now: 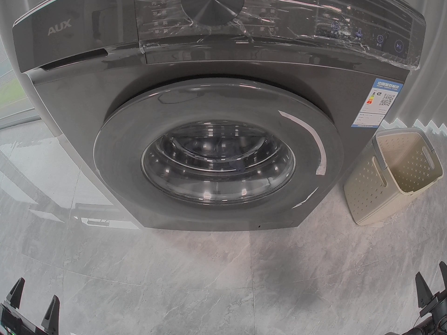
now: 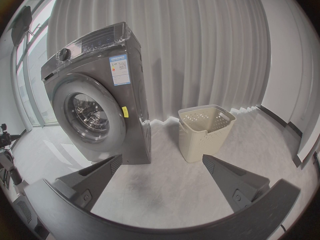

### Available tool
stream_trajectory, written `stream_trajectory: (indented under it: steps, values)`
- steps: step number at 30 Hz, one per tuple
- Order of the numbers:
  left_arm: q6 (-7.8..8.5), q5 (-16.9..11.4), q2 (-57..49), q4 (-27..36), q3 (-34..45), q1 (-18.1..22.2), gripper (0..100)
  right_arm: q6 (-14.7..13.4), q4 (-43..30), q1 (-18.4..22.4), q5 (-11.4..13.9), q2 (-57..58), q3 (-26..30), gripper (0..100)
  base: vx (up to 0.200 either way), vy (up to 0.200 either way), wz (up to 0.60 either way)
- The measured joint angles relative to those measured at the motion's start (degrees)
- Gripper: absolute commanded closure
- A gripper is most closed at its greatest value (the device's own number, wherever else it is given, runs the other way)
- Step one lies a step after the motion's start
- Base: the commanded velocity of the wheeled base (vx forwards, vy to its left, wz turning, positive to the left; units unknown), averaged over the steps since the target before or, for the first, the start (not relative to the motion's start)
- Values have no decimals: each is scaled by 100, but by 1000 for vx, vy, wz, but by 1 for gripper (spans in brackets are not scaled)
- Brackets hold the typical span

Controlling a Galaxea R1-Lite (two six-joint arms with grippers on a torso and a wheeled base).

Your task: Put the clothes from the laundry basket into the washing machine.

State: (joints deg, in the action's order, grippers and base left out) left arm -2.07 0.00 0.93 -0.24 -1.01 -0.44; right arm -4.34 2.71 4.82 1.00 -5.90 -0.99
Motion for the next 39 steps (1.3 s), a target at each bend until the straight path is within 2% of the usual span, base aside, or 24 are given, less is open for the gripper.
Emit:
stream_trajectory:
  steps: [3,6,8,17,25,31,35,39]
  values:
    - [-11,5,0,0,0,0,0,-12,-6,4,-144,43,0,0,0,0,0]
    - [-16,7,0,2,0,0,0,-15,-24,9,-494,67,0,0,0,0,0]
    - [-17,5,0,0,0,0,0,-4,-44,13,-557,78,0,0,0,0,0]
    - [-28,13,0,2,0,0,0,345,-297,-18,-121,102,0,0,0,0,0]
    - [-30,16,0,0,0,0,0,380,-293,-552,-90,321,-2,0,0,0,0]
    - [-52,32,0,0,0,0,0,366,-289,-482,-162,452,-2,0,0,0,0]
    - [-46,32,0,0,0,0,0,249,-276,-463,-226,486,-2,0,0,0,0]
    - [-49,33,0,2,0,0,0,429,-273,-451,-133,502,-2,0,0,0,0]
